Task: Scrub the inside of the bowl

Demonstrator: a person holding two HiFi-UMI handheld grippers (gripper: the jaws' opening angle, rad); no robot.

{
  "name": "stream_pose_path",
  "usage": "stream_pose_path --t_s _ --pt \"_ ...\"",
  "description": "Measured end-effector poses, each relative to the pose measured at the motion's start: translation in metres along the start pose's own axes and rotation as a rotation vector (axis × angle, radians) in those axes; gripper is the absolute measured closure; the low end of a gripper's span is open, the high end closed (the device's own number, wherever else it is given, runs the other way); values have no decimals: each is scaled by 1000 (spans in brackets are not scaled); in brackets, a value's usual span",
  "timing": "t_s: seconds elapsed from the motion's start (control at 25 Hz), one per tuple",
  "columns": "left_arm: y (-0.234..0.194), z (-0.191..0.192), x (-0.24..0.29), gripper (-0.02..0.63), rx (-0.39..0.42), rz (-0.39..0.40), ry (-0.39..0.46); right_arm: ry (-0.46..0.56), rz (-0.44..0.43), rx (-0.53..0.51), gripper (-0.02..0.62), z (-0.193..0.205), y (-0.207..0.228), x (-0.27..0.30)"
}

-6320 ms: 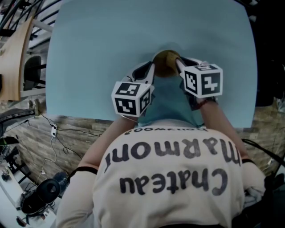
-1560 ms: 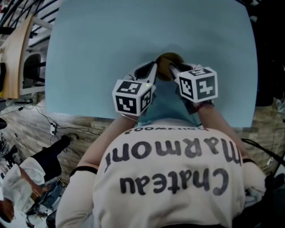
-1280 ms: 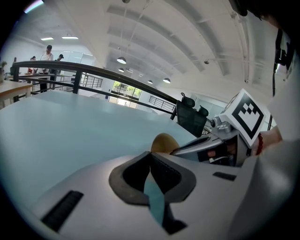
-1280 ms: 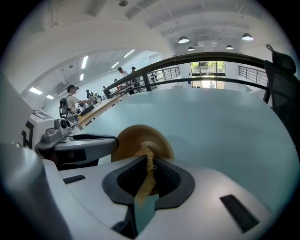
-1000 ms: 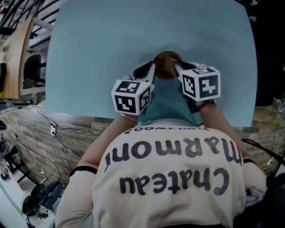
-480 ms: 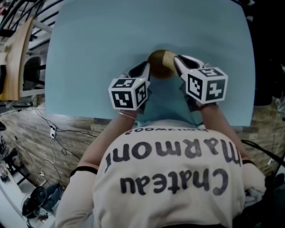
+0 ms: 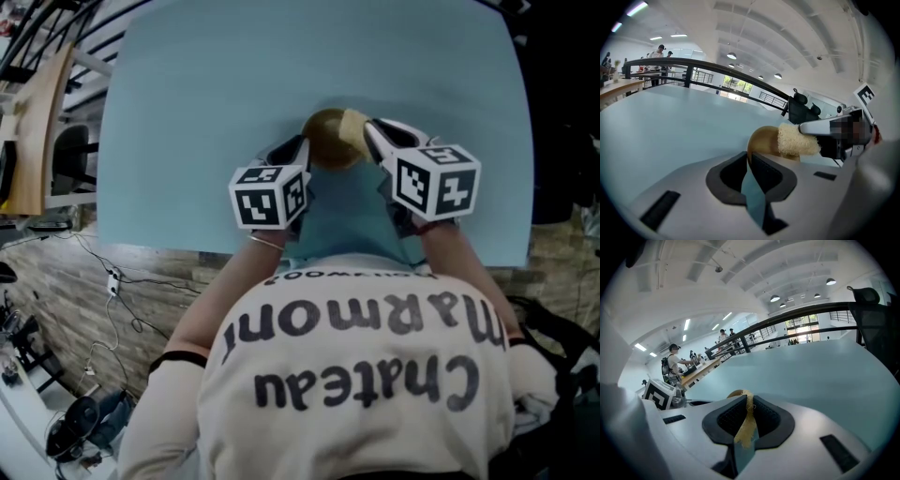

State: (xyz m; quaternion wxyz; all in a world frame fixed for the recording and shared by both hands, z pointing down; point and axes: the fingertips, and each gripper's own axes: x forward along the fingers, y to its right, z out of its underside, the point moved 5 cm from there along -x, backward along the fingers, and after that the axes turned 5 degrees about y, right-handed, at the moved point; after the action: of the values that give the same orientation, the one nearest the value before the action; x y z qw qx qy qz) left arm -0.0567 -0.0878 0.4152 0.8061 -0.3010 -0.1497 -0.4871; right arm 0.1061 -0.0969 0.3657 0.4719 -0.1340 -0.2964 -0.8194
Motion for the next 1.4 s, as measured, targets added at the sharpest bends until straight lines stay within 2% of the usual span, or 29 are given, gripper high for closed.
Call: stream_pose_path --t_s 0.24,0.72,0.96,1.4 --pt "7 4 1 584 -17 -13 9 35 -11 47 535 1 8 -9" --pt "8 4 7 584 -83 -48 -2 66 -1 31 535 -7 25 -25" --pt "20 5 12 584 -84 -70 19 67 -2 40 535 -4 41 -37" --pt "26 1 22 577 -138 -86 71 83 -24 46 535 -5 62 -54"
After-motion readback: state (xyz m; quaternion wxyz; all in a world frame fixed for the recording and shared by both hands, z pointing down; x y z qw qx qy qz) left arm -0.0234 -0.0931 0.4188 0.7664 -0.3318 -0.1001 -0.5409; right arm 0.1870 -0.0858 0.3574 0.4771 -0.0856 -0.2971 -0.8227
